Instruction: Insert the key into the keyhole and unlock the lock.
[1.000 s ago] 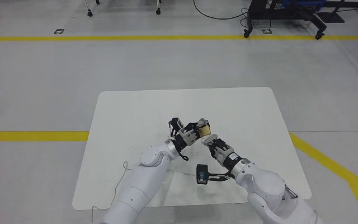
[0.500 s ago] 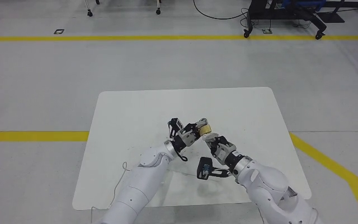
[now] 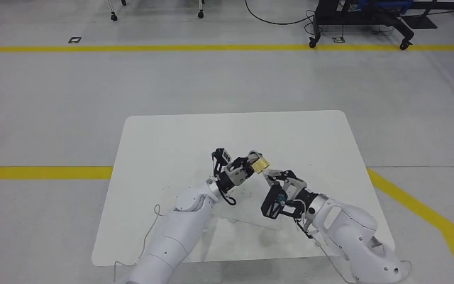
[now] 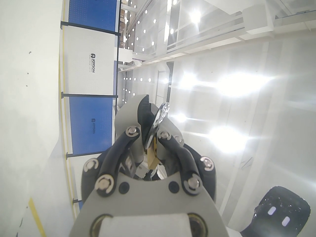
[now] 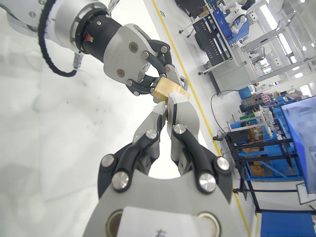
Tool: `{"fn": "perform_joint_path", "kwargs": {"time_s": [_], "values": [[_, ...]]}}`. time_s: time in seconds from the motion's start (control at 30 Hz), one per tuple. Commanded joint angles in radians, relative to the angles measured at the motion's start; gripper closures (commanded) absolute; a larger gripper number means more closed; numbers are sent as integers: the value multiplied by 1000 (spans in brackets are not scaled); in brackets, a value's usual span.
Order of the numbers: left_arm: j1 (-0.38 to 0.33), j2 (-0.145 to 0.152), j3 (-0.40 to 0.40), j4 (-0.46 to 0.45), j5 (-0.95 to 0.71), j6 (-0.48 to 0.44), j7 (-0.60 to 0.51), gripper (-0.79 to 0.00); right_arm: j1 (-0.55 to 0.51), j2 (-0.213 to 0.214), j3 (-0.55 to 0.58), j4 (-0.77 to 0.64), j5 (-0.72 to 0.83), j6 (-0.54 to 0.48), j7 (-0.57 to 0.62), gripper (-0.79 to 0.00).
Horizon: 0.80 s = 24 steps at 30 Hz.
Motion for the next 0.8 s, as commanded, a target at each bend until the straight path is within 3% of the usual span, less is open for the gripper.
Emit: {"fn": "perform_joint_path", "kwargs": {"time_s": [0.0, 0.6, 0.77], "values": [[-2, 0, 1, 5, 2, -9, -5, 0, 2, -1, 16, 16, 64, -20, -17, 0], [-13, 13, 2, 11, 64, -77, -29, 0, 35, -6, 88, 143, 466, -210, -99, 0], [-10, 17, -2, 7, 65, -77, -29, 0, 44, -6, 98, 146, 476, -205, -68, 0]]}}
